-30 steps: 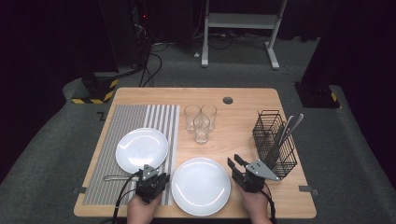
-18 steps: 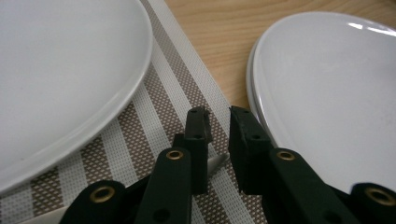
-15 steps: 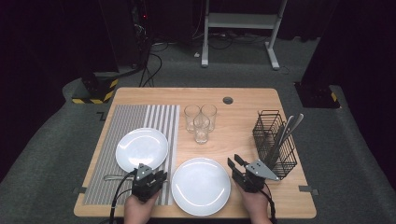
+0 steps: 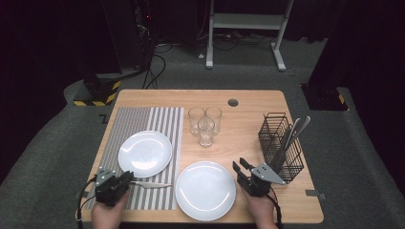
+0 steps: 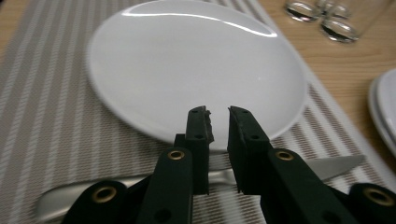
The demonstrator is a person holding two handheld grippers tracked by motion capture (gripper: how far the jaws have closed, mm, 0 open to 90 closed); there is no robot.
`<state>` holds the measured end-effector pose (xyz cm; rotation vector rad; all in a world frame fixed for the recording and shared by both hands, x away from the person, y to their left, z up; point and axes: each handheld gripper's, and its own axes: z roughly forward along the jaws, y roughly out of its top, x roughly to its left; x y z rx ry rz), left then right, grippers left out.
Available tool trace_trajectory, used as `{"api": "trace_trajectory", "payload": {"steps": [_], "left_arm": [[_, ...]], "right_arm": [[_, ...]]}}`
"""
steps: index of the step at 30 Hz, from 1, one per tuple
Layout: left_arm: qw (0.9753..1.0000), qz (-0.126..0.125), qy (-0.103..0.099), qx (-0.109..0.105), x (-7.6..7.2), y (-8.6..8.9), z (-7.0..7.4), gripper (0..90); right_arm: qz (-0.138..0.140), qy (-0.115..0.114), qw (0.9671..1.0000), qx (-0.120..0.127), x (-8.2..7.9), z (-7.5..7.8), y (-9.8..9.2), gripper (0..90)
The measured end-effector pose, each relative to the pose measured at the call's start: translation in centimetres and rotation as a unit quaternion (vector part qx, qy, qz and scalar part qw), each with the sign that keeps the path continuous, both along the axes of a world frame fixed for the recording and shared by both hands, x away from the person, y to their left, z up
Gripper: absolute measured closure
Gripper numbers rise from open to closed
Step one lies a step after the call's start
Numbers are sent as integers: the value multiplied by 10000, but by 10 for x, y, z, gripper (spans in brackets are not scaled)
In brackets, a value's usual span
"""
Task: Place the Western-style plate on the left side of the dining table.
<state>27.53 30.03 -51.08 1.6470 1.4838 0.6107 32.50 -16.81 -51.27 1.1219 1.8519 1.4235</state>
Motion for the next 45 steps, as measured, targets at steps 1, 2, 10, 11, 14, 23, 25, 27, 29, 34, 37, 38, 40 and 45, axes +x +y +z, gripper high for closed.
{"api": "trace_trajectory", "payload": {"steps": [1,2,10,11,14,23,25,27,29,34,37,38,40,45], "left_arm": [[10000,92,4,-3,-2,7,-1,777],[9997,250,38,63,-5,20,-4,768],[9973,699,234,1,-2,51,-16,737],[9970,733,253,28,0,52,-17,736],[9962,808,328,24,6,56,-21,730],[9956,847,398,100,7,57,-26,729],[9955,859,390,107,7,57,-26,730],[9955,867,379,97,6,57,-26,730],[9954,871,381,113,6,57,-26,732],[9952,899,364,100,5,58,-27,730],[9956,890,278,26,3,59,-26,702],[9957,896,246,48,1,58,-25,690],[9957,893,244,34,0,58,-25,682],[9961,865,188,-41,-7,57,-27,627]], "right_arm": [[0,0,10000,0,0,0,0,643],[1,6,10000,-2,0,0,0,643],[11,30,10000,-9,0,-1,1,643],[11,31,10000,-8,0,-1,1,642],[11,27,10000,-12,0,-1,1,643],[16,26,10000,-14,0,-1,0,643],[15,27,10000,-12,0,-1,0,643],[17,24,10000,-11,0,-1,0,643],[17,10,10000,-20,0,-1,1,643],[17,13,10000,-16,0,-1,1,642],[23,23,10000,-9,0,-2,1,641],[30,35,10000,-32,0,-2,1,641],[32,41,10000,-31,0,-2,2,641],[37,67,10000,-20,1,-3,2,639]]}}
